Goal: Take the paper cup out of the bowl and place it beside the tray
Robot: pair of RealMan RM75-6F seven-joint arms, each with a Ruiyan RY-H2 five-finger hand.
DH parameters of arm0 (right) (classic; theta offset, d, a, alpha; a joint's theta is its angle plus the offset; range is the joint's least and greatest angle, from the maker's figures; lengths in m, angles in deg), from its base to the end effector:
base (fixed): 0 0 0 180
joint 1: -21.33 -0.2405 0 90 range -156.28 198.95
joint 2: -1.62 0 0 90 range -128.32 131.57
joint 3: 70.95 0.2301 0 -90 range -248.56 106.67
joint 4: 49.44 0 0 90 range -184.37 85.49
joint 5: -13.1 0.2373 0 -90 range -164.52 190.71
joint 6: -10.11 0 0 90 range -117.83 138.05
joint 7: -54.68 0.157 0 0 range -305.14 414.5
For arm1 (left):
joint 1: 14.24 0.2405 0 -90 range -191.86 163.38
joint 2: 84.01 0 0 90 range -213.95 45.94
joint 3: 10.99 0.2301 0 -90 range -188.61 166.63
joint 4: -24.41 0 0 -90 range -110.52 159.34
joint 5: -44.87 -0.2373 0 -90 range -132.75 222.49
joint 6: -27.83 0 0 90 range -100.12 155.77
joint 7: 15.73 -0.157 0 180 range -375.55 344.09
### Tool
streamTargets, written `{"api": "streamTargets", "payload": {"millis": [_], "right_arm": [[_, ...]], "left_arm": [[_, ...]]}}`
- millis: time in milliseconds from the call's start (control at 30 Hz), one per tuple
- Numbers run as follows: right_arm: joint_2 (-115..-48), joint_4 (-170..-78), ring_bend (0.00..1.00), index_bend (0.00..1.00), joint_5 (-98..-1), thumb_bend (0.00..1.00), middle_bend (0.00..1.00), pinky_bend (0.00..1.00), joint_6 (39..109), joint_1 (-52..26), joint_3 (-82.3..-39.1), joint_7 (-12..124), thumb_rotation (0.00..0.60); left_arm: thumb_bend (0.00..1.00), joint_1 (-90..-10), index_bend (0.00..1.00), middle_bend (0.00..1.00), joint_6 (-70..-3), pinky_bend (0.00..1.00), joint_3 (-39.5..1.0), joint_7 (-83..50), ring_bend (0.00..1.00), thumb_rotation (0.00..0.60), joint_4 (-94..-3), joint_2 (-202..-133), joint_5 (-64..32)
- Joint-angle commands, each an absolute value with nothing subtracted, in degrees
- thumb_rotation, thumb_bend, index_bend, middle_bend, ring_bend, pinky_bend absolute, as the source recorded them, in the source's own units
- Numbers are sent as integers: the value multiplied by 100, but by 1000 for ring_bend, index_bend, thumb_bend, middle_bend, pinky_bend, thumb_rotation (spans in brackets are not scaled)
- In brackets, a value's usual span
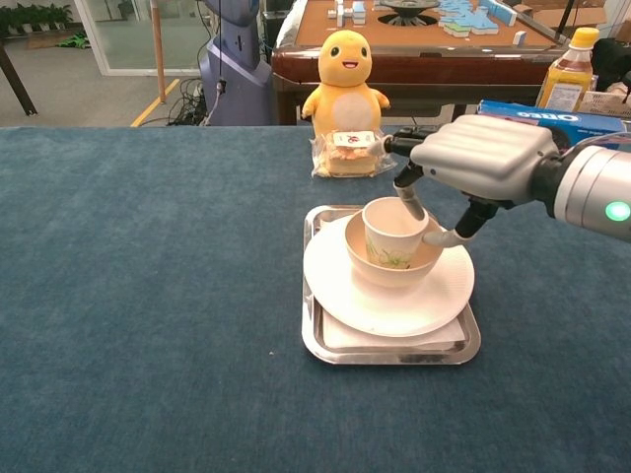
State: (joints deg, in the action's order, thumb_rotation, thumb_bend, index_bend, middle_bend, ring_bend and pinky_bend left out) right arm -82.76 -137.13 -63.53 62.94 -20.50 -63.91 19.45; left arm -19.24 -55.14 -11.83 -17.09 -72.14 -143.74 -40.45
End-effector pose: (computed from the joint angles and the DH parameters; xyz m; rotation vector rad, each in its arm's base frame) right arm -0.1173 -0.3215 -0.0446 2.1157 -0.4295 0.7653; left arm -0.2973 0.1857 0.1287 -1.4254 -0.9379 -0.8377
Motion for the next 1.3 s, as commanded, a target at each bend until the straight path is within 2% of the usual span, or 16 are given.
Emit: {"api": "streamTargets", "payload": {"millis": [33, 467, 800, 1300], "right_arm": [[-8339, -13668, 0, 544, -6302, 358, 67, 163, 6272, -2091, -6398, 1924, 600], [-8450, -13639, 0, 577, -6135, 470, 67, 163, 6245, -2194, -6477, 1804, 600], [-8400, -13684, 0, 618, -6125, 476, 67, 163, 6340, -2207, -6513, 1821, 600], [-7611, -14796, 0, 618, -6362, 475, 67, 163, 7053, -1950, -6497, 1573, 600]], "left_arm": [[270, -1923, 376, 253, -5513, 374, -1181, -1715, 168, 600, -7216, -14377, -4048], [270, -1922, 376, 253, -5497, 375, -1193, -1649, 168, 600, -7218, -14347, -4019], [270, -1928, 376, 253, -5473, 375, -1199, -1674, 168, 600, -7223, -14347, -3991], [270, -1945, 376, 253, -5429, 375, -1194, -1791, 168, 600, -7214, -14388, -3967]]}}
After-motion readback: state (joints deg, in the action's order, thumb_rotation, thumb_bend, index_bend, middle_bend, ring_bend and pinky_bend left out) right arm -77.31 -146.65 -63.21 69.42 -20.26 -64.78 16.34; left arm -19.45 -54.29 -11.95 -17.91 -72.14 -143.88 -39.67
